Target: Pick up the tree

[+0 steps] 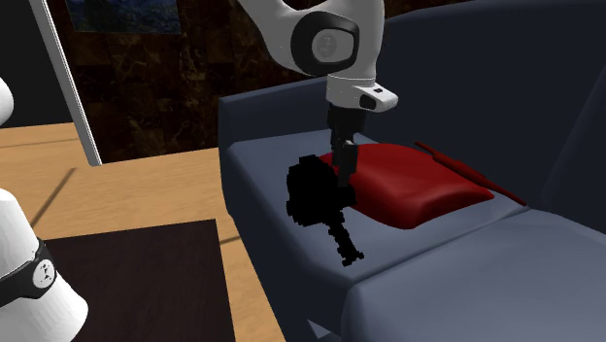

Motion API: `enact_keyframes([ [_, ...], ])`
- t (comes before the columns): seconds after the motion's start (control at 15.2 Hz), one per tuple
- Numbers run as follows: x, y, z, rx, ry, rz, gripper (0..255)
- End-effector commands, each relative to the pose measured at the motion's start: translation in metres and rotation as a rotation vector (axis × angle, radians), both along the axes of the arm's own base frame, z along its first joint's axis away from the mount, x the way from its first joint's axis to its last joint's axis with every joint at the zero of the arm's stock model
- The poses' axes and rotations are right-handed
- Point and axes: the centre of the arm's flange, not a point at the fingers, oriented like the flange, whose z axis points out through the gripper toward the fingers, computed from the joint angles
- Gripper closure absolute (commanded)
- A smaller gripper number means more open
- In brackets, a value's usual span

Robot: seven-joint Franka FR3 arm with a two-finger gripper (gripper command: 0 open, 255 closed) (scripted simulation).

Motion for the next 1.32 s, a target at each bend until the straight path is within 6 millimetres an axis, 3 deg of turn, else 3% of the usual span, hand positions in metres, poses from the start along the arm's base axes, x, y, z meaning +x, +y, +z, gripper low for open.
enact_keyframes([
  [0.0, 0.018, 0.006, -0.020, 0.001, -0.007, -0.009, 0],
  [0.66, 0.022, 0.008, -0.064, 0.001, -0.009, -0.012, 0],
  [0.73, 0.023, 0.007, -0.064, 0.001, -0.009, -0.012, 255],
  [1.25, 0.024, 0.008, -0.063, 0.001, -0.009, -0.012, 255],
])
